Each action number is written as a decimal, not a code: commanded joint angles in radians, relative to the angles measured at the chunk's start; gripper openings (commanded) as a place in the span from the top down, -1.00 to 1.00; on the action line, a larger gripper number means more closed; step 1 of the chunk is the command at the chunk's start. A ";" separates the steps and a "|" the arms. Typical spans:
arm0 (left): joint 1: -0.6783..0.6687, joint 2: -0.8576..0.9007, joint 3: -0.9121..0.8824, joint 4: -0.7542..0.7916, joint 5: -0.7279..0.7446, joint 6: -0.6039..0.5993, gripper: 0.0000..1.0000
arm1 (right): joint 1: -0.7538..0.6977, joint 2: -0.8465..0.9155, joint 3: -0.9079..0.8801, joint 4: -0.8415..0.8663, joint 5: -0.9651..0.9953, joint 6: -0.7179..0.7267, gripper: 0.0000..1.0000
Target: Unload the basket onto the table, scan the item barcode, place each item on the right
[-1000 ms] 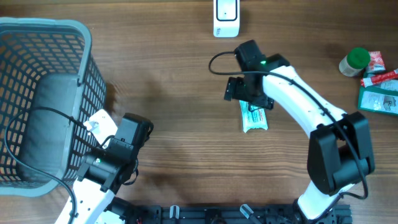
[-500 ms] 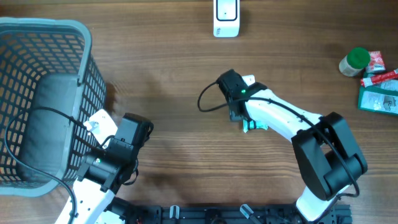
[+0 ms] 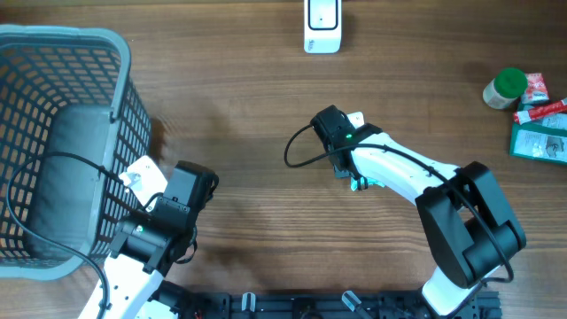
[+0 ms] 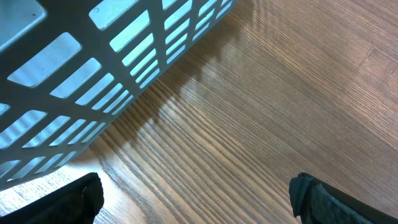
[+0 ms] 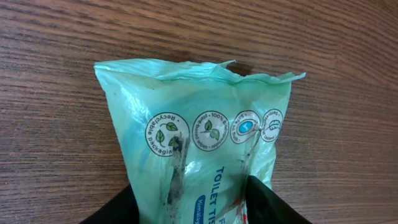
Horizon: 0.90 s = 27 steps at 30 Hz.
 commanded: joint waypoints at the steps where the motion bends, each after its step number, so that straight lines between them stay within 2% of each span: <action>1: 0.003 -0.006 -0.003 0.000 -0.003 0.008 -1.00 | -0.002 0.007 -0.031 -0.013 -0.022 0.005 -0.19; 2: 0.003 -0.006 -0.003 0.000 -0.003 0.008 -1.00 | -0.002 0.007 -0.028 -0.018 -0.021 -0.003 -0.33; 3: 0.003 -0.006 -0.003 0.000 -0.003 0.008 -1.00 | -0.002 0.007 -0.022 -0.027 -0.021 -0.017 -0.27; 4: 0.003 -0.006 -0.003 0.000 -0.003 0.008 -1.00 | 0.000 0.007 -0.011 -0.040 -0.021 -0.020 -0.06; 5: 0.003 -0.006 -0.003 0.000 -0.003 0.008 -1.00 | 0.001 0.007 -0.004 -0.048 -0.023 -0.018 0.25; 6: 0.003 -0.006 -0.003 0.000 -0.003 0.008 -1.00 | 0.002 0.007 -0.004 -0.050 -0.027 -0.018 0.43; 11: 0.003 -0.006 -0.003 0.000 -0.003 0.008 -1.00 | 0.002 0.007 -0.014 -0.062 -0.029 0.002 0.89; 13: 0.003 -0.006 -0.003 0.000 -0.003 0.008 -1.00 | 0.003 0.007 -0.014 -0.075 -0.041 0.035 0.91; 16: 0.003 -0.006 -0.003 0.000 -0.003 0.008 -1.00 | 0.001 0.006 0.010 -0.074 -0.212 0.016 0.91; 21: 0.003 -0.006 -0.003 0.000 -0.003 0.008 -1.00 | -0.046 -0.027 0.137 -0.118 -0.724 -0.162 0.91; 27: 0.003 -0.006 -0.003 0.000 -0.003 0.008 -1.00 | -0.133 -0.064 0.138 -0.138 -1.224 -0.195 0.91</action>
